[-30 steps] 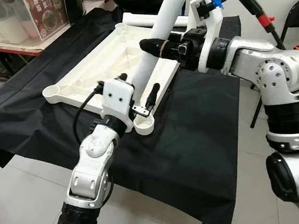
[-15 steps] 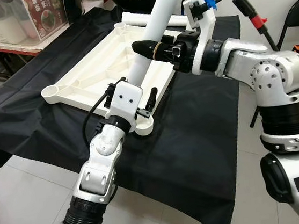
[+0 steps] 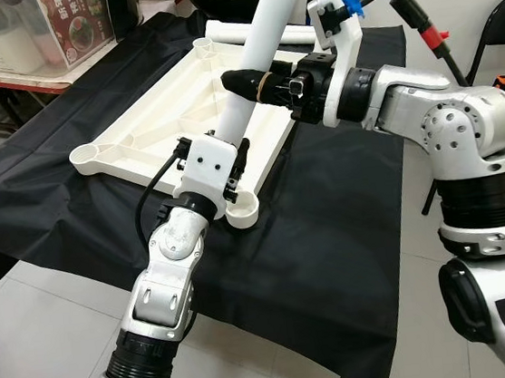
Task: Building children table
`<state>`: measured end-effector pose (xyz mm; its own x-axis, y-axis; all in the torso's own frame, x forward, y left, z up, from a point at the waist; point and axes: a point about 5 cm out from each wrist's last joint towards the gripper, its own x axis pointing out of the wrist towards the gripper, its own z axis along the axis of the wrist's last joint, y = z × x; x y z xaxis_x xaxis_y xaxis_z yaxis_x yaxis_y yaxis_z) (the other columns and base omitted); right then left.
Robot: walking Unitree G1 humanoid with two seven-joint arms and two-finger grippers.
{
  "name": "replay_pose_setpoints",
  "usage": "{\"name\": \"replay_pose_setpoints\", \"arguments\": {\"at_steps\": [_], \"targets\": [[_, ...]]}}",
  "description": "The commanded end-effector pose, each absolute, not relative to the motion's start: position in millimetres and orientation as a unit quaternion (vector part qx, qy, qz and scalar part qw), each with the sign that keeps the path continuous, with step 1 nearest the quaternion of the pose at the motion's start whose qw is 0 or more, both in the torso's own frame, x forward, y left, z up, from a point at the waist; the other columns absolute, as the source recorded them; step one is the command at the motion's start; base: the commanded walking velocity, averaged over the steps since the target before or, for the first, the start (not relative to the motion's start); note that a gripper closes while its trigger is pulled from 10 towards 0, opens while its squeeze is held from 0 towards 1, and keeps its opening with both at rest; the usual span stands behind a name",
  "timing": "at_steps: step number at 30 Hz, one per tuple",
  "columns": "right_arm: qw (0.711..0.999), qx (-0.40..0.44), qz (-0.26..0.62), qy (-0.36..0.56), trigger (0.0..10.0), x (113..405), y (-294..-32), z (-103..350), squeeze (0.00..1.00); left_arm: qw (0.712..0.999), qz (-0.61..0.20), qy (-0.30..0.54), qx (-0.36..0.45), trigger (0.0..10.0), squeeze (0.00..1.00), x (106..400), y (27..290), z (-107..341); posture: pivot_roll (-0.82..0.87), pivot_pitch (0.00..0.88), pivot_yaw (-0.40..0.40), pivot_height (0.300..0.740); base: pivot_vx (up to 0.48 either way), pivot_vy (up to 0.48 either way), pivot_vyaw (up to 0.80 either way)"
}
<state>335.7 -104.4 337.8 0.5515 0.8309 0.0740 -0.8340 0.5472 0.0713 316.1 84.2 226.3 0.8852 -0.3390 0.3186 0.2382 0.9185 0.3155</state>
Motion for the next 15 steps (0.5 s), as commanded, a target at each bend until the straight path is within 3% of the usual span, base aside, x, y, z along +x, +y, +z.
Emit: {"name": "replay_pose_setpoints", "arguments": {"at_steps": [1,8,14,15], "targets": [[0.88,0.035,0.473,-0.04,10.0,334.0,-103.8,343.9,1.0,0.96,-0.15,-0.19,0.14,0.0,0.0,316.2,86.3,225.8,-0.03,0.099,-0.026,0.74,0.0,0.0,0.0],[0.885,0.001,0.459,-0.081,10.0,332.8,-107.5,323.6,1.0,0.958,-0.155,-0.199,0.132,0.0,0.0,314.4,85.9,232.3,-0.03,0.1,-0.028,0.74,0.0,0.0,0.0],[0.871,0.001,0.487,-0.065,10.0,325.8,-99.1,297.6,0.97,0.957,-0.165,-0.205,0.126,0.0,0.0,311.9,81.6,235.2,-0.03,0.103,-0.024,0.74,0.0,0.0,0.0],[0.871,-0.005,0.487,-0.064,10.0,326.1,-97.1,290.6,0.0,0.956,-0.168,-0.206,0.124,0.0,0.0,311.0,80.1,236.1,-0.03,0.104,-0.024,0.74,0.0,0.0,0.0]]}}
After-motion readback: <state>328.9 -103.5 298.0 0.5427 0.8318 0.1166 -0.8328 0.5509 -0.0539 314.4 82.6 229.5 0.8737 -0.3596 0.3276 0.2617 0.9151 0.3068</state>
